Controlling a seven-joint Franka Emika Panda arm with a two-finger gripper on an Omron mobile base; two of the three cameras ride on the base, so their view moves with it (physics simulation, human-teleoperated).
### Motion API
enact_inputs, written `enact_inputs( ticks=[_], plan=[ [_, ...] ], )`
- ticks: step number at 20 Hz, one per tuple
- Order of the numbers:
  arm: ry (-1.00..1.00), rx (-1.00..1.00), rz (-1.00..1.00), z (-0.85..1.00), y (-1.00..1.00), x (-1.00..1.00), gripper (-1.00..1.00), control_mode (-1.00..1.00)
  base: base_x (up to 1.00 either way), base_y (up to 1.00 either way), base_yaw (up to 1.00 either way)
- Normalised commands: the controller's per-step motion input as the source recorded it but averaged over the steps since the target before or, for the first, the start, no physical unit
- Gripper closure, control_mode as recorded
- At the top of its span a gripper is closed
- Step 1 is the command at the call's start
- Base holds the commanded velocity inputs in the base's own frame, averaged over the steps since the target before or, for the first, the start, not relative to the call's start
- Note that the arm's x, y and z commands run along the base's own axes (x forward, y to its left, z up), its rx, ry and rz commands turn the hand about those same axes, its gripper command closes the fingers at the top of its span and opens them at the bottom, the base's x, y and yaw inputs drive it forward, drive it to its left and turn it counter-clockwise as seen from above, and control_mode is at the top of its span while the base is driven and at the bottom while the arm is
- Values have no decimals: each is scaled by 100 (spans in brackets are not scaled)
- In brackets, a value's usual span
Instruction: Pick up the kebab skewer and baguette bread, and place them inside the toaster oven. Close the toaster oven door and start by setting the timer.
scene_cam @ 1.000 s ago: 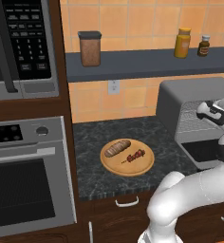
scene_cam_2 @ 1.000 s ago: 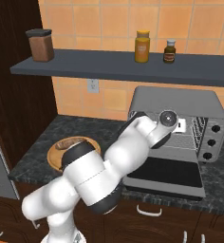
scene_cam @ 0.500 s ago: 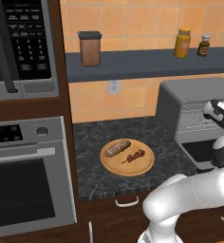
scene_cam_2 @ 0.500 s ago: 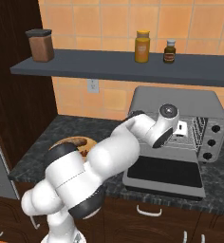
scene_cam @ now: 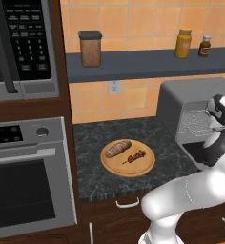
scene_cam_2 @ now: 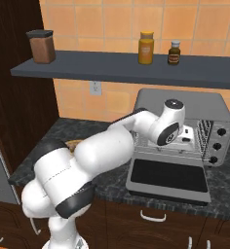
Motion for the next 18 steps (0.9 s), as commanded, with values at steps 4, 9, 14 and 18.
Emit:
enact_inputs(
  ticks=[4,9,14,18],
  plan=[
    [18,0,0,-16,0,-61,-100,-100,0,0,0],
    [4,0,0,17,13,-60,-100,-100,0,0,0],
    [1,0,-4,38,74,-60,-100,-100,0,0,0],
    [3,0,-7,31,86,-64,-100,-100,0,0,0]
  ],
)
